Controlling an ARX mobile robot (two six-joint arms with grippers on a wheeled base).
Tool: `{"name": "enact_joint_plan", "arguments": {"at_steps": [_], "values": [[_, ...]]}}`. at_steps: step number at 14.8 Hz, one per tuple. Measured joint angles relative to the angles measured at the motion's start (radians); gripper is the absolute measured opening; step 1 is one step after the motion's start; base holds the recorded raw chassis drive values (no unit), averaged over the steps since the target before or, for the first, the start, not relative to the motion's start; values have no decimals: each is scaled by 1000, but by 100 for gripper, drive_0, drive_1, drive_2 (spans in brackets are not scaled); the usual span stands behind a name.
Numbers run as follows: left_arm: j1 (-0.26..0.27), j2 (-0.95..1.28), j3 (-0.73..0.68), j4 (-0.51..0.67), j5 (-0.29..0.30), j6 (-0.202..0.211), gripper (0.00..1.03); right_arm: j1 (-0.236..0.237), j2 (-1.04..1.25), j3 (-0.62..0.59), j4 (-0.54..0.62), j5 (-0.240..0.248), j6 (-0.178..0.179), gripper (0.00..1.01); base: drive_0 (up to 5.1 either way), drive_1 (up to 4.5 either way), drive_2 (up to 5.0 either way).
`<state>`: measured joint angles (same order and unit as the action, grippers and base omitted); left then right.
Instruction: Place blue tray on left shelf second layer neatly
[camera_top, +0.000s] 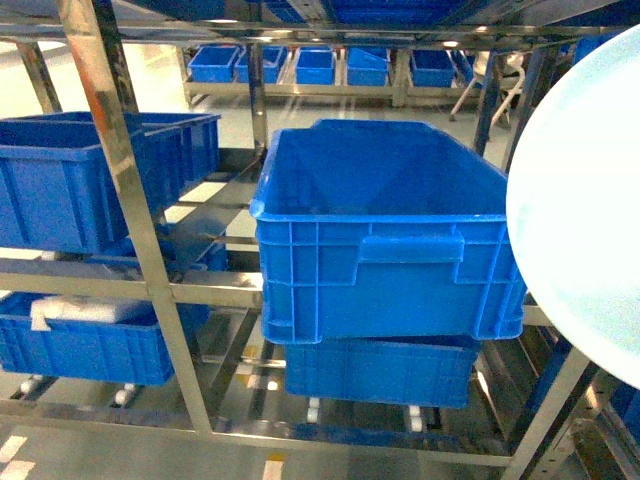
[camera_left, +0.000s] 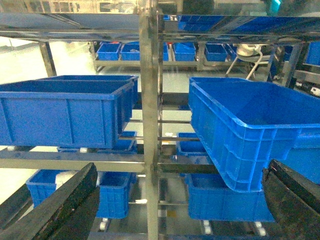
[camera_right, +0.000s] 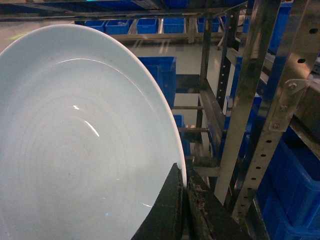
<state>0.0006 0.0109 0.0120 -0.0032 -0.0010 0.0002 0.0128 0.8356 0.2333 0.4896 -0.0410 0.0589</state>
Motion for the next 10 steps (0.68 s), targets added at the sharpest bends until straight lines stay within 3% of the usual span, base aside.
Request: {"name": "enact_joint_plan", "arguments": {"at_steps": [6,10], "values": [[0,0,0,0,0,0,98,0,0,0,0,0,0,2,0,0,0],[0,0,0,0,0,0,98,0,-5,0,0,0,0,2,5,438,-427]]}}
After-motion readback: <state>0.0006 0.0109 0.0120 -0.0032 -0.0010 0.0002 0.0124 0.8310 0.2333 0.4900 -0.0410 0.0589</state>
